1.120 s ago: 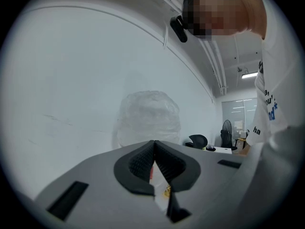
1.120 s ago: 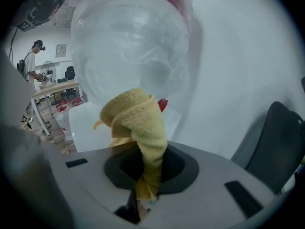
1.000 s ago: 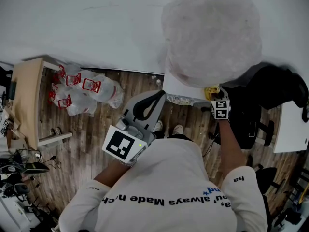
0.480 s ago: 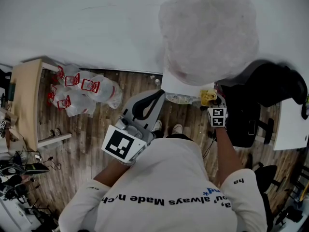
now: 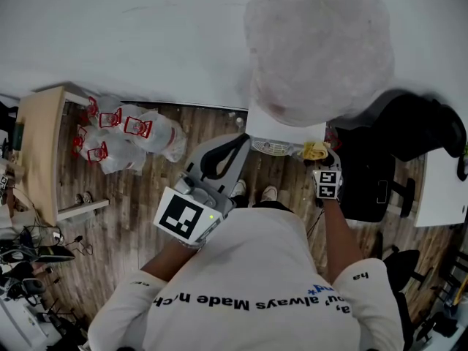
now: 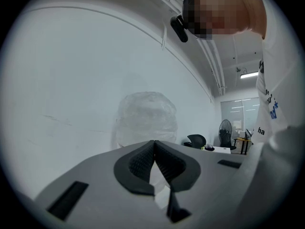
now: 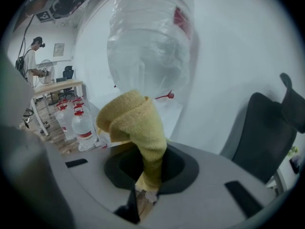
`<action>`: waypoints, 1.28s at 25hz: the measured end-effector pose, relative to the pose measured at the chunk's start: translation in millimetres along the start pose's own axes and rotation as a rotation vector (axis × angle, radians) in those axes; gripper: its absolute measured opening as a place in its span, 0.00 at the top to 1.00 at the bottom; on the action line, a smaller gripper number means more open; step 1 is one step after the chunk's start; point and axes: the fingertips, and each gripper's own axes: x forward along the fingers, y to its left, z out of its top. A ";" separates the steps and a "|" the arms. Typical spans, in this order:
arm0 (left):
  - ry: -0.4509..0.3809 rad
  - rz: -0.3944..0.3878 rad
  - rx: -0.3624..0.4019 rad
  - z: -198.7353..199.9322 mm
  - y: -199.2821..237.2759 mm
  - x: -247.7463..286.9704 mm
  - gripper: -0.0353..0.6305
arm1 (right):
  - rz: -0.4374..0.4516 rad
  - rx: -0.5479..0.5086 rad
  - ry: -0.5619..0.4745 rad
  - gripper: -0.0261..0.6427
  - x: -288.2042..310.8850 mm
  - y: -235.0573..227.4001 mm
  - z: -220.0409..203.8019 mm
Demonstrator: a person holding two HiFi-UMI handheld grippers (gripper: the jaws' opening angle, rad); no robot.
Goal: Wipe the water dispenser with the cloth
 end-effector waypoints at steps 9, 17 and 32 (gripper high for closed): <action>-0.002 0.011 0.002 1.0 4.6 -8.3 0.92 | -0.005 -0.264 -0.082 0.87 -16.9 52.1 51.7; 0.004 0.033 -0.005 -1.5 13.8 -21.0 0.92 | 0.208 -0.691 -0.213 0.87 5.3 196.9 95.0; 0.020 0.078 -0.014 -5.9 37.3 -40.1 0.92 | 0.256 -1.093 -0.133 0.87 71.9 265.7 87.1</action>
